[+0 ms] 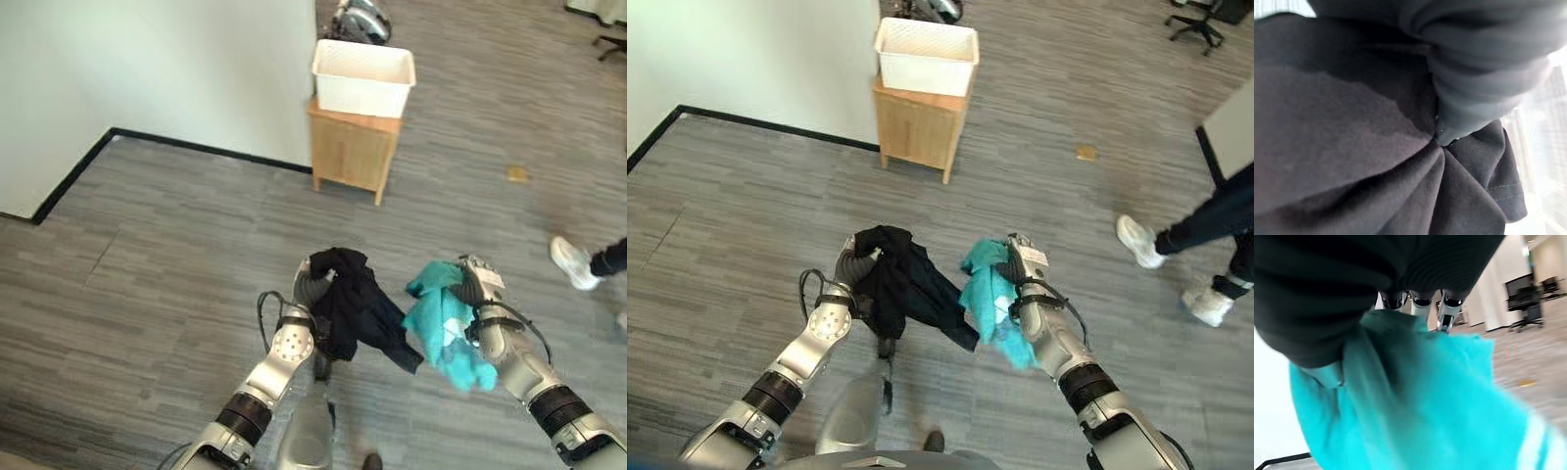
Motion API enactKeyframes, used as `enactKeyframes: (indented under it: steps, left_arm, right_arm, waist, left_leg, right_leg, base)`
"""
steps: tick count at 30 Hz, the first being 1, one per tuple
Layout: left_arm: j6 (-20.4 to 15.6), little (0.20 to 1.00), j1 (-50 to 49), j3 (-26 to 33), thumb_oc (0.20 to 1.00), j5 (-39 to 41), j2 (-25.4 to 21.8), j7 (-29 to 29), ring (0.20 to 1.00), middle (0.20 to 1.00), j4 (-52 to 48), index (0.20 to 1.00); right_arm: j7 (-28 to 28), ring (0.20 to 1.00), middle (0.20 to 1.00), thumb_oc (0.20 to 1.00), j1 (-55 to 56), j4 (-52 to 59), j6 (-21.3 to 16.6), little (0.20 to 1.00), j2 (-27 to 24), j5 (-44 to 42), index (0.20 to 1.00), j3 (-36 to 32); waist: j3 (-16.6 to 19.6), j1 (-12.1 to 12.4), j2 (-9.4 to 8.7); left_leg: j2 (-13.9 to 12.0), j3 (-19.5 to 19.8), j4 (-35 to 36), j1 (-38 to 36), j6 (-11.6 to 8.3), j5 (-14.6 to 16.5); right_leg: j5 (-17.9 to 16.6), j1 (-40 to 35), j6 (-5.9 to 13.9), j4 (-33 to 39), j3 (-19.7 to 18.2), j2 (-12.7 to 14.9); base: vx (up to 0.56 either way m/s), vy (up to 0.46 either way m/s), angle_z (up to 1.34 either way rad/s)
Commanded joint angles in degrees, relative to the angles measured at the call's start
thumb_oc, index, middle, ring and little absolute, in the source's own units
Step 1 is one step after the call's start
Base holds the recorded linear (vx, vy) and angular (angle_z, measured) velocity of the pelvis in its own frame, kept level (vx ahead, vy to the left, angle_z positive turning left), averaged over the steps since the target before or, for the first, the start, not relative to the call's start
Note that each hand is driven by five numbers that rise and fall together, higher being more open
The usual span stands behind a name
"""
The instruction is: Pick up bed clothes into laundry basket.
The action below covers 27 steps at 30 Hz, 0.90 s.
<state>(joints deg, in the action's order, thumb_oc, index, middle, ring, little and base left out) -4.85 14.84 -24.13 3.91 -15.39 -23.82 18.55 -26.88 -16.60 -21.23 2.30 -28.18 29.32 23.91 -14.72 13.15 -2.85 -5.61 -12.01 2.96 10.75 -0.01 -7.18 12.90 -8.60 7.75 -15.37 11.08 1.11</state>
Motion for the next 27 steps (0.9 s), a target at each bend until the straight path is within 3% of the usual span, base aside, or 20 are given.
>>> enactKeyframes:
  steps: [1,3,5,6,7,8,9,11,13,14,15,16,18,20,21,22,24,25,26,27]
  left_arm:
    - [-3.54,0.200,5.05,0.01,0.200,-0.88,-1.62,-1.53,0.200,0.200,-6.63,0.200]
    - [-3.49,0.200,5.84,0.13,0.200,-1.27,-1.56,-1.80,0.200,0.200,-6.47,0.200]
    - [-3.56,0.200,6.74,0.06,0.200,-1.88,-1.49,-1.30,0.200,0.200,-6.45,0.200]
    - [-3.55,0.200,6.71,0.28,0.200,-2.13,-1.54,-0.96,0.200,0.200,-6.46,0.200]
    - [-3.53,0.200,6.54,0.24,0.200,-2.14,-1.59,-0.91,0.200,0.200,-6.50,0.200]
    - [-3.66,0.200,6.33,0.66,0.200,-2.78,-1.51,-0.26,0.200,0.200,-6.30,0.200]
    - [-3.66,0.200,6.19,0.67,0.200,-2.81,-1.50,-0.21,0.200,0.200,-6.32,0.200]
    - [-3.76,0.200,5.65,1.77,0.200,-2.83,-1.18,-0.23,0.200,0.200,-5.67,0.200]
    - [-3.68,0.200,5.15,2.02,0.200,-2.99,-0.96,0.04,0.200,0.200,-5.40,0.200]
    - [-4.00,0.200,4.94,2.22,0.200,-3.30,-0.72,0.93,0.200,0.200,-5.24,0.200]
    - [-4.05,0.200,4.76,2.11,0.200,-3.33,-0.69,0.96,0.200,0.200,-5.23,0.200]
    - [-4.15,0.200,4.32,1.79,0.200,-3.42,-0.44,1.26,0.200,0.200,-5.46,0.200]
    - [-3.96,0.200,4.15,1.54,0.200,-2.30,0.28,0.94,0.200,0.200,-5.13,0.200]
    - [-3.53,0.200,4.94,0.92,0.200,-0.75,0.44,0.84,0.200,0.200,-5.89,0.200]
    - [-3.50,0.200,5.72,0.67,0.200,-0.91,0.20,0.36,0.200,0.200,-6.73,0.200]
    - [-3.63,0.200,6.20,0.58,0.200,-0.68,0.17,0.12,0.200,0.200,-7.01,0.200]
    - [-3.66,0.200,6.63,0.50,0.200,-0.44,0.28,-0.05,0.200,0.200,-7.02,0.200]
    - [-3.69,0.200,6.84,0.62,0.200,-0.28,0.53,-0.39,0.200,0.200,-6.95,0.200]
    - [-3.69,0.200,6.92,0.68,0.200,-0.29,0.64,-0.40,0.200,0.200,-6.91,0.200]
    - [-3.73,0.200,6.48,0.83,0.200,-0.37,0.58,-0.46,0.200,0.200,-6.92,0.200]
  right_arm:
    - [-2.36,0.200,0.200,0.200,-6.15,7.19,-1.32,0.200,-0.86,2.95,0.200,-5.12]
    - [-2.26,0.200,0.200,0.200,-5.88,7.84,-1.30,0.200,-1.14,3.30,0.200,-5.47]
    - [-1.86,0.200,0.200,0.200,-4.32,8.50,-1.43,0.200,-1.61,2.52,0.200,-6.88]
    - [-1.80,0.200,0.200,0.200,-3.49,8.62,-1.43,0.200,-2.14,2.26,0.200,-7.68]
    - [-1.73,0.200,0.200,0.200,-3.24,8.76,-1.44,0.200,-2.11,2.24,0.200,-7.72]
    - [-1.96,0.200,0.200,0.200,-2.66,8.40,-1.08,0.200,-2.84,1.81,0.200,-8.92]
    - [-1.95,0.200,0.200,0.200,-2.55,8.43,-1.06,0.200,-2.84,1.79,0.200,-8.87]
    - [-2.09,0.200,0.200,0.200,-1.87,7.96,-0.19,0.200,-2.83,2.10,0.200,-9.55]
    - [-2.10,0.200,0.200,0.200,-0.81,7.97,0.10,0.200,-2.53,2.53,0.200,-9.76]
    - [-1.63,0.200,0.200,0.200,1.99,7.71,0.57,0.200,-2.49,3.64,0.200,-10.17]
    - [-1.58,0.200,0.200,0.200,2.33,7.88,0.59,0.200,-2.46,3.73,0.200,-10.26]
    - [-1.38,0.200,0.200,0.200,3.40,8.15,0.88,0.200,-3.04,5.11,0.200,-10.27]
    - [-2.06,0.200,0.200,0.200,3.58,7.59,0.73,0.200,-4.14,5.44,0.200,-10.30]
    - [-3.14,0.200,0.200,0.200,3.12,8.87,1.41,0.200,-5.39,5.10,0.200,-11.08]
    - [-4.29,0.200,0.200,0.200,2.09,10.99,1.73,0.200,-6.56,5.23,0.200,-12.03]
    - [-4.42,0.200,0.200,0.200,1.76,11.41,1.80,0.200,-7.00,5.24,0.200,-12.44]
    - [-4.45,0.200,0.200,0.200,1.39,11.74,1.82,0.200,-7.33,5.15,0.200,-12.92]
    - [-4.89,0.200,0.200,0.200,-0.82,11.35,1.93,0.200,-8.83,4.79,0.200,-13.33]
    - [-4.90,0.200,0.200,0.200,-0.97,11.25,1.92,0.200,-8.96,4.73,0.200,-13.26]
    - [-5.19,0.200,0.200,0.200,-2.00,11.16,1.74,0.200,-9.89,4.63,0.200,-13.60]
  waist:
    - [-1.19,-1.02,-0.12]
    - [-1.79,-2.52,0.42]
    - [-2.20,-5.51,-0.03]
    - [-1.85,-6.80,-0.87]
    - [-1.79,-7.52,-0.50]
    - [-0.88,-8.96,-1.59]
    - [-0.73,-9.18,-1.16]
    - [0.21,-10.14,-0.83]
    - [0.78,-10.35,-0.37]
    - [2.16,-10.58,-0.99]
    - [2.17,-10.52,-0.81]
    - [3.33,-10.63,-0.05]
    - [3.36,-10.22,1.04]
    - [0.61,-8.06,-0.77]
    - [-1.20,-6.38,-2.32]
    - [-1.72,-5.89,-3.28]
    - [-2.07,-4.86,-3.33]
    - [-1.97,-3.65,-2.65]
    - [-1.99,-3.37,-2.79]
    - [-1.51,-3.05,-2.32]
  left_leg:
    - [-0.99,3.40,2.04,-8.95,-0.94,2.15]
    - [-0.71,4.56,2.04,-9.88,-0.99,3.28]
    - [0.61,6.86,2.04,-13.46,-2.09,6.44]
    - [1.49,8.30,2.04,-14.88,-2.68,7.95]
    - [1.03,9.11,2.04,-15.25,-2.85,8.43]
    - [2.11,10.57,2.04,-18.05,-3.71,11.16]
    - [1.61,10.79,2.04,-18.28,-3.80,11.59]
    - [0.32,11.00,2.04,-21.71,-4.77,14.47]
    - [-0.63,11.11,2.04,-23.93,-5.19,16.09]
    - [-1.09,11.77,2.04,-27.66,-5.45,18.91]
    - [-1.28,11.75,2.04,-27.95,-5.46,19.09]
    - [-3.28,12.06,-1.18,-29.72,-6.59,16.29]
    - [-5.27,11.58,-17.17,-24.45,-8.58,10.74]
    - [-3.68,14.66,-37.60,-14.14,-8.31,4.36]
    - [-2.70,14.24,-45.89,-7.47,-6.94,7.85]
    - [-1.93,13.77,-45.30,-4.38,-6.40,7.93]
    - [-2.35,12.76,-44.73,-1.99,-6.11,9.09]
    - [-2.19,11.62,-36.36,0.57,-5.50,10.68]
    - [-2.06,11.13,-35.62,0.02,-5.43,10.61]
    - [-2.02,10.47,-29.62,0.29,-5.14,10.65]
  right_leg:
    - [-19.54,8.62,7.25,-19.14,1.94,6.17]
    - [-17.29,12.39,6.69,-22.05,3.06,7.16]
    - [-15.57,18.67,4.01,-11.29,5.79,7.29]
    - [-14.50,19.21,3.12,-3.83,6.19,7.52]
    - [-14.43,17.67,3.16,-2.29,7.21,7.03]
    - [-15.70,19.73,3.25,9.14,6.07,7.13]
    - [-16.10,18.75,3.31,10.53,6.52,6.52]
    - [-20.20,21.07,4.93,15.69,8.79,8.97]
    - [-21.44,21.33,5.30,17.03,10.86,9.48]
    - [-22.16,20.99,5.04,17.78,12.00,10.32]
    - [-22.17,20.58,5.08,18.04,12.12,10.10]
    - [-22.17,18.32,3.77,17.33,11.86,8.69]
    - [-20.50,13.20,1.14,17.93,12.19,5.69]
    - [-18.72,8.16,-1.70,19.28,10.86,4.81]
    - [-15.97,4.68,-2.76,20.00,9.22,3.96]
    - [-15.53,3.72,-2.75,20.30,8.66,4.51]
    - [-14.40,2.60,-2.64,20.31,7.57,4.32]
    - [-12.94,0.87,-2.19,20.37,6.23,3.25]
    - [-12.85,0.88,-2.11,20.37,5.88,3.51]
    - [-12.01,0.47,-1.69,20.37,5.51,2.88]
  base:
    - [0.60,0.271,0.20]
    - [0.40,0.063,0.62]
    - [0.63,-0.105,0.81]
    - [0.46,-0.119,1.14]
    - [0.69,-0.159,1.54]
    - [0.49,-0.096,1.52]
    - [0.70,-0.144,1.38]
    - [0.53,-0.127,0.99]
    - [0.49,-0.106,0.50]
    - [0.40,-0.085,0.18]
    - [0.67,-0.169,0.09]
    - [0.40,-0.138,0.09]
    - [0.40,-0.221,-0.01]
    - [0.33,-0.305,-0.41]
    - [0.39,-0.255,-0.80]
    - [0.39,-0.137,-0.99]
    - [0.28,0.042,-0.91]
    - [0.28,0.090,-0.73]
    - [0.38,0.147,-0.70]
    - [0.28,0.125,-0.67]
